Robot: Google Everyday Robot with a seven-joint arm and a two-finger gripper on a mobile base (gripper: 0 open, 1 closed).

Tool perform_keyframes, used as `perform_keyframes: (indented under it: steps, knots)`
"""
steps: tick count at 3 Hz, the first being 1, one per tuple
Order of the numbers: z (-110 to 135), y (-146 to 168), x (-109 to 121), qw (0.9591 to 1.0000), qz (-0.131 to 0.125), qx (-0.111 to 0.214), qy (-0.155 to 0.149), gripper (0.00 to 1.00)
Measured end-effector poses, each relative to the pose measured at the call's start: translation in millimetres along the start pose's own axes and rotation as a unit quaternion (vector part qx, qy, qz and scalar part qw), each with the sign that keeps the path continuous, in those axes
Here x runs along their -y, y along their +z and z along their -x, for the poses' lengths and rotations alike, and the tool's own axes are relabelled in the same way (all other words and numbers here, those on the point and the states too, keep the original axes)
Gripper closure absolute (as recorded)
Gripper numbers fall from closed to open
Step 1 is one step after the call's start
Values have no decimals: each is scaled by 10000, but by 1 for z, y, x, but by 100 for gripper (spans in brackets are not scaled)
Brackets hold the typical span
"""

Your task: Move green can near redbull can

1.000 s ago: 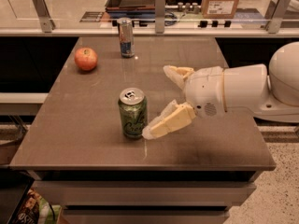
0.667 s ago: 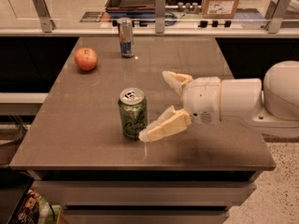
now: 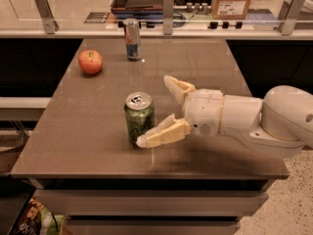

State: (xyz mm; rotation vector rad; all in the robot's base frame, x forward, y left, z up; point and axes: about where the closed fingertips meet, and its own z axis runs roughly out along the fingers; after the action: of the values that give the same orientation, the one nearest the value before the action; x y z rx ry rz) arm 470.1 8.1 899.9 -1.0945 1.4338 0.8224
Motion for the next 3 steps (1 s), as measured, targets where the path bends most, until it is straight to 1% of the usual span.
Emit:
perform_keyframes:
  steps: [1, 2, 3]
  knots:
    - [-1, 13, 0, 9997, 109, 217, 23, 0]
    - [-6, 23, 1, 9994, 193, 264, 92, 0]
    - [-5, 24, -1, 9994, 208, 262, 76, 17]
